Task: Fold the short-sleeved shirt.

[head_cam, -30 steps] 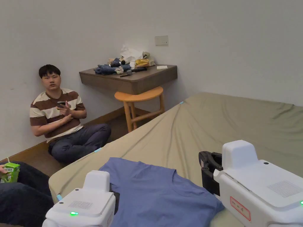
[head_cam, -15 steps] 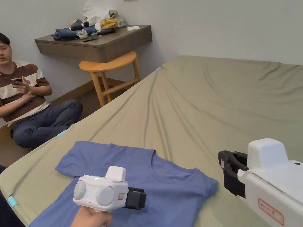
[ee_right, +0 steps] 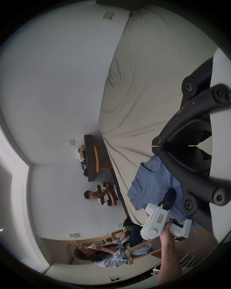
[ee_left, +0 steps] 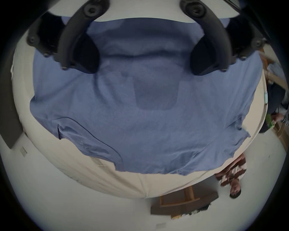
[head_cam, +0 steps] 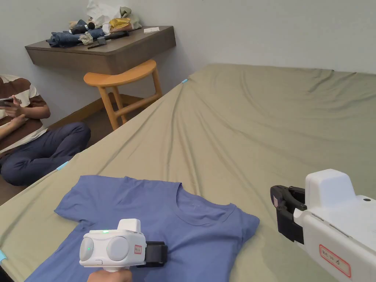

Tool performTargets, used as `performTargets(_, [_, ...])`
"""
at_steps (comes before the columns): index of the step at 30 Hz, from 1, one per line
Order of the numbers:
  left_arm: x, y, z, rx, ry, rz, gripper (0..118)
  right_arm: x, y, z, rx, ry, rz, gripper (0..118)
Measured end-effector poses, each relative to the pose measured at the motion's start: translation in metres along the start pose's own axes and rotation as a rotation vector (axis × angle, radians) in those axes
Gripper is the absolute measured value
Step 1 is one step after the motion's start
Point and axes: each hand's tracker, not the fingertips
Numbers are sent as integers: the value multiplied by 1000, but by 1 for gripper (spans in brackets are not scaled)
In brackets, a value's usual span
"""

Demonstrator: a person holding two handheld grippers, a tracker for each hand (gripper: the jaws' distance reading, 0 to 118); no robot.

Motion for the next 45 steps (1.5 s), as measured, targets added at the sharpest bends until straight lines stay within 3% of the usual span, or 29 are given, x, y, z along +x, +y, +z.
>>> performTargets(1, [4,0,10,47,-21,19,61,1,0,2,-2,1,-6,1])
performTargets(3, [13,-4,24,99,-58,-34,0,3,-1,8,-2,0,-12,1])
performTargets(5, [21,-14,32,133,58,-121,0,5,-1,14,3,-4,-20,1])
performTargets(8, [15,-13,46,127,13,-126,0,14,-1,28,5,-3,-42,1])
performTargets(11, [7,0,89,249,-42,0,0,30,-4,52,15,-29,-49,1])
performTargets(15, [41,16,168,360,-125,-128,0,62,-9,97,27,-70,-60,1])
performTargets(20, [159,22,270,553,-269,-372,0,110,-21,175,55,-171,-88,1])
performTargets(28, [399,-7,384,725,-706,-613,0,197,-39,341,130,-425,-123,1])
performTargets(32, [492,-67,391,684,-831,-714,0,231,-53,411,136,-566,-134,1])
performTargets(38, [580,-194,319,318,-854,-872,0,263,-77,482,126,-709,-159,1])
performTargets(45, [613,-330,229,-40,-674,-1037,0,272,-101,516,116,-753,-192,1])
